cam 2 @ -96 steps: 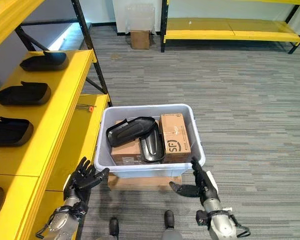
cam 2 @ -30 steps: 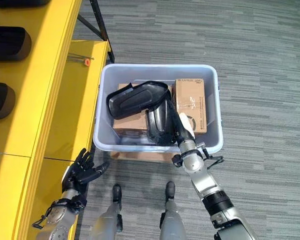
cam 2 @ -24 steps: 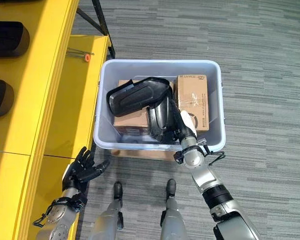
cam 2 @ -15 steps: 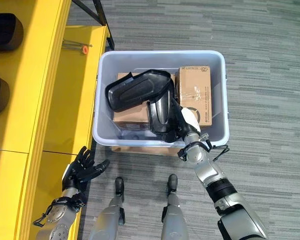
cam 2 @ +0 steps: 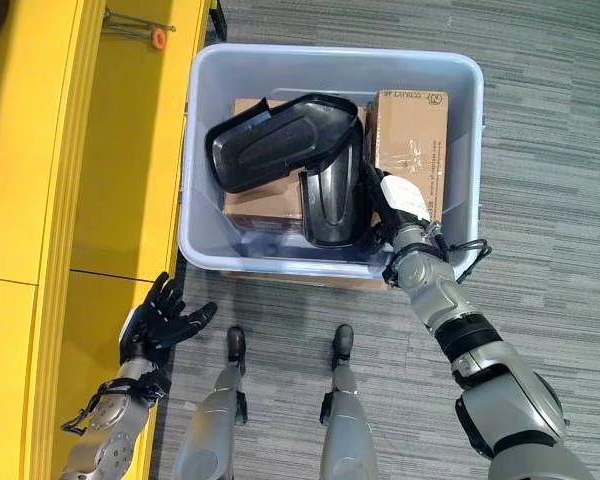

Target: Move parts from the plastic box to the shelf.

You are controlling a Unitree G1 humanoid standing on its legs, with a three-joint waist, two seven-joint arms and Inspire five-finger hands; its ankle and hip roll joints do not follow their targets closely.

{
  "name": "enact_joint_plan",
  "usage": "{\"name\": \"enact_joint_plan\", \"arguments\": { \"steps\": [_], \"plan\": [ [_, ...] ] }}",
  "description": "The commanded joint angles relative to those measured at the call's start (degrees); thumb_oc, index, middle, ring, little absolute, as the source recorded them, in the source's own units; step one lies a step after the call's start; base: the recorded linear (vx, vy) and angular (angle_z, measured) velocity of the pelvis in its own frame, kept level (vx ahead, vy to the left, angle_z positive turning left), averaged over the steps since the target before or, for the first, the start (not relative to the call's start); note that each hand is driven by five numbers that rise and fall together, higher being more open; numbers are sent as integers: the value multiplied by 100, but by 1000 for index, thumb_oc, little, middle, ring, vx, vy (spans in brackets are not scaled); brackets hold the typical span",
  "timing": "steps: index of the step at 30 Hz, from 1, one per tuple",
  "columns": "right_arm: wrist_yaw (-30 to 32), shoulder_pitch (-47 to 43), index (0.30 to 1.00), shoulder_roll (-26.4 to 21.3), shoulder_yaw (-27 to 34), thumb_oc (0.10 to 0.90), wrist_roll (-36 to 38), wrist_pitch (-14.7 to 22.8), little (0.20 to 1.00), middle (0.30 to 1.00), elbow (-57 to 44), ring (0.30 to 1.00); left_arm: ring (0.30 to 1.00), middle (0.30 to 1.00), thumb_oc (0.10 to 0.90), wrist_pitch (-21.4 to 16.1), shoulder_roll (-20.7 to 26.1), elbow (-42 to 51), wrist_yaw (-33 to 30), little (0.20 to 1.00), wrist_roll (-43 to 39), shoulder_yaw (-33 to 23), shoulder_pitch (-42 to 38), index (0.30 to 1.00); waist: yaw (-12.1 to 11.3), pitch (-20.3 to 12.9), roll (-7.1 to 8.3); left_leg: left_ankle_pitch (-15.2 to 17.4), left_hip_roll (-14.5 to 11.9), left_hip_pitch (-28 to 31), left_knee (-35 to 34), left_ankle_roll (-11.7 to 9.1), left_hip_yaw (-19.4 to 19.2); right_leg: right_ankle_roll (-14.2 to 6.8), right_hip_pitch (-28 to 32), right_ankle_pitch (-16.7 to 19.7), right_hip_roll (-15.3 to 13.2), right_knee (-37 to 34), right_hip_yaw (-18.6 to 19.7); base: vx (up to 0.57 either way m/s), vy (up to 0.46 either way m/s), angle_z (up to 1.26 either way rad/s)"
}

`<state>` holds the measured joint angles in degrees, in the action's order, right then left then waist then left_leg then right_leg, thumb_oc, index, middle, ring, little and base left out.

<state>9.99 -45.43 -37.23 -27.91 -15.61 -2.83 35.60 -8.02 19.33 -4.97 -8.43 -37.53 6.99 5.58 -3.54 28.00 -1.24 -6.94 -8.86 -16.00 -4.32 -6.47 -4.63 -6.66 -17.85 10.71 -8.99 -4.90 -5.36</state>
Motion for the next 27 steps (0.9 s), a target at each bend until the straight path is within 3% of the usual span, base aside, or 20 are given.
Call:
{"name": "enact_joint_plan", "arguments": {
  "steps": [1, 27],
  "plan": [
    [145, -588, 1000, -104, -179, 900, -182, 215, 1000, 1000, 64, 1000, 1000, 1000, 900, -502, 304, 648, -40, 1000, -105, -105, 240, 1000, -35, -261, 173, -142, -106, -215, 65, 106, 21, -402, 293, -738, -548, 375, -123, -21, -2, 7],
    [202, -234, 1000, 644, -11, 900, -425, 125, 1000, 1000, -362, 1000, 1000, 1000, 900, -514, 125, 581, -276, 1000, -76, -141, 71, 1000, -88, -174, 205, -136, -72, -320, 7, 106, 124, -425, 278, -732, -556, 325, -242, -1, 1, 1]
  ]
}}
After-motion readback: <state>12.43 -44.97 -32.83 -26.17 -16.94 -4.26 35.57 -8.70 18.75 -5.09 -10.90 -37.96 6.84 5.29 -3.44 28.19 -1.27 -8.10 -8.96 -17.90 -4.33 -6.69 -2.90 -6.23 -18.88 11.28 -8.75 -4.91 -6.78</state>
